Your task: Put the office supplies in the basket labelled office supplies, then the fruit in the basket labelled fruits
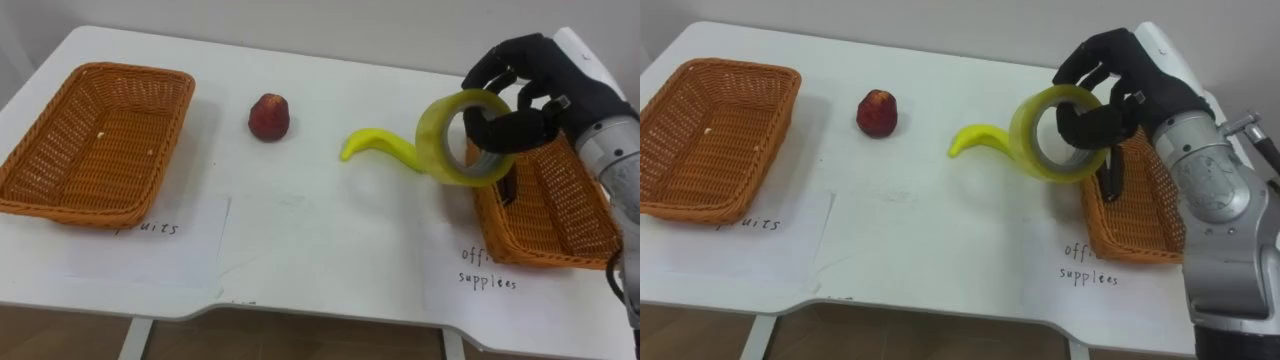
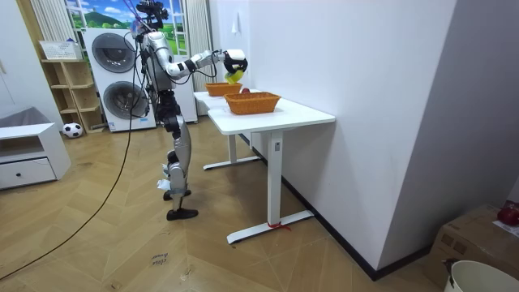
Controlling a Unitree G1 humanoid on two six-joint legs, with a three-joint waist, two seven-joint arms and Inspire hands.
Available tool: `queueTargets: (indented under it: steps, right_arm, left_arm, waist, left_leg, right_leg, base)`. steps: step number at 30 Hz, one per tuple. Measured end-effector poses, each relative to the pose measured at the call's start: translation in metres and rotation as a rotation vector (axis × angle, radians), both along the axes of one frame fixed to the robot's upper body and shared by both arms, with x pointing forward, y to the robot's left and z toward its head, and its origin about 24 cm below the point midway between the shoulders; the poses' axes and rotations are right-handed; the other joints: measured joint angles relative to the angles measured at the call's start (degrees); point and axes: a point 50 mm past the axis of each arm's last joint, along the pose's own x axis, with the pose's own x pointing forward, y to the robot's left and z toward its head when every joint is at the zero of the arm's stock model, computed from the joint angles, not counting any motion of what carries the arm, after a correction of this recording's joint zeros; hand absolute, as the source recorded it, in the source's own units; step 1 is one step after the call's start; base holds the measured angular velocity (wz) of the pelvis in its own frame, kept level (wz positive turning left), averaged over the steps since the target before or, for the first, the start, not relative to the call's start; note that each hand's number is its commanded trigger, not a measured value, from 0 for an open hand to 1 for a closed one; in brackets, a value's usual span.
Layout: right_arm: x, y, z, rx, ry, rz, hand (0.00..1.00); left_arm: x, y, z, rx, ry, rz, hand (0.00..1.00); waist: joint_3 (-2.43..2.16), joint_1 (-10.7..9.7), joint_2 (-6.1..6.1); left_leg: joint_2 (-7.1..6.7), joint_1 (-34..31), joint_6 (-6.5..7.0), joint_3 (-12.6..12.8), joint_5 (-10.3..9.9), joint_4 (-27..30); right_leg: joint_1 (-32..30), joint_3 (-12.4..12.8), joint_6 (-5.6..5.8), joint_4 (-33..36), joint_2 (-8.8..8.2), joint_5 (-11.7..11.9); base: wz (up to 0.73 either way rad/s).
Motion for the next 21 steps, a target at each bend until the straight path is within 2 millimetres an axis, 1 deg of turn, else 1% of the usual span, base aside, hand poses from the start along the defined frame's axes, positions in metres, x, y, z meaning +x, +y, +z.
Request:
queueTargets:
  steps: [2, 4, 5, 7, 9, 12, 15, 18, 21]
  right_arm:
    - [0.0, -0.003, 0.001, 0.004, -0.008, -0.012, 1.0]
    - [-0.001, -0.005, 0.003, 0.006, -0.027, -0.029, 1.0]
    - [-0.001, -0.005, 0.003, 0.006, -0.031, -0.033, 1.0]
    - [-0.004, -0.009, 0.0, 0.008, -0.037, -0.059, 1.0]
    - [-0.006, -0.011, -0.003, 0.009, -0.037, -0.075, 1.0]
    - [-0.008, -0.018, -0.001, 0.022, -0.057, -0.102, 1.0]
    - [-0.013, -0.03, 0.0, 0.037, -0.079, -0.144, 1.0]
    - [-0.018, -0.039, -0.005, 0.035, -0.068, -0.185, 1.0]
    - [-0.018, -0.042, -0.01, 0.042, -0.059, -0.208, 1.0]
  left_arm:
    - [-0.002, 0.001, 0.0, 0.002, 0.0, 0.002, 0.0]
    - [-0.003, 0.002, 0.001, 0.003, -0.009, 0.014, 0.0]
    - [-0.006, 0.002, 0.001, 0.002, -0.007, 0.024, 0.0]
    - [-0.01, 0.004, 0.001, 0.001, -0.005, 0.047, 0.0]
    - [-0.01, 0.005, 0.001, 0.002, -0.004, 0.047, 0.0]
    - [-0.011, 0.006, 0.001, 0.002, -0.007, 0.06, 0.0]
    - [-0.01, 0.006, 0.001, 0.003, -0.008, 0.06, 0.0]
    - [-0.013, 0.006, 0.001, 0.006, 0.002, 0.065, 0.0]
    - [-0.018, 0.006, 0.0, 0.01, 0.021, 0.071, 0.0]
  waist:
    - [0.02, -0.4, -0.26]
    - [-0.12, -0.5, -0.52]
    - [-0.09, -0.6, -0.58]
    - [-0.24, -0.8, -0.85]
    - [-0.27, -1.0, -0.89]
    - [-0.15, -2.2, -0.7]
    - [0.0, -2.7, -0.36]
    - [-0.07, -3.2, 0.0]
    - [0.08, -4.0, 0.24]
  left_leg:
    - [0.0, -0.1, 0.0, 0.1, 0.0, 0.0]
    - [0.04, -0.2, 0.0, 0.8, 0.0, -0.2]
    - [0.04, -0.2, 0.0, 0.9, 0.0, -0.2]
    - [0.03, -0.1, 0.0, 1.3, 0.0, -0.2]
    - [0.03, 0.0, 0.0, 1.4, 0.0, -0.2]
    - [0.03, -0.2, 0.0, 1.4, 0.0, -0.2]
    - [0.08, 0.0, 0.0, 1.5, 0.0, -0.2]
    - [0.11, 0.2, 0.0, 1.9, 0.0, -0.2]
    - [0.15, 0.2, 0.0, 2.3, 0.0, -0.3]
  right_leg:
    - [-0.2, 0.1, 0.0, 0.0, 0.02, 0.0]
    - [-0.8, 0.7, 0.0, 0.2, 0.07, 0.0]
    - [-0.8, 0.7, -0.01, 0.2, 0.07, 0.0]
    - [-0.8, 0.7, -0.01, 0.1, 0.04, 0.0]
    - [-0.8, 0.7, -0.01, 0.0, 0.02, 0.0]
    - [-1.0, 0.5, -0.01, -0.2, -0.01, 0.0]
    - [-0.9, 0.5, -0.01, -0.2, 0.04, 0.0]
    - [-0.8, 0.7, -0.01, -0.1, 0.05, 0.0]
    - [-0.9, 0.7, -0.01, 0.0, 0.08, 0.0]
  base:
    - [-0.04]
    - [-0.13]
    - [-0.1]
    - [-0.05]
    - [-0.02]
    - [0.03]
    - [-0.01]
    - [-0.04]
    - [-0.07]
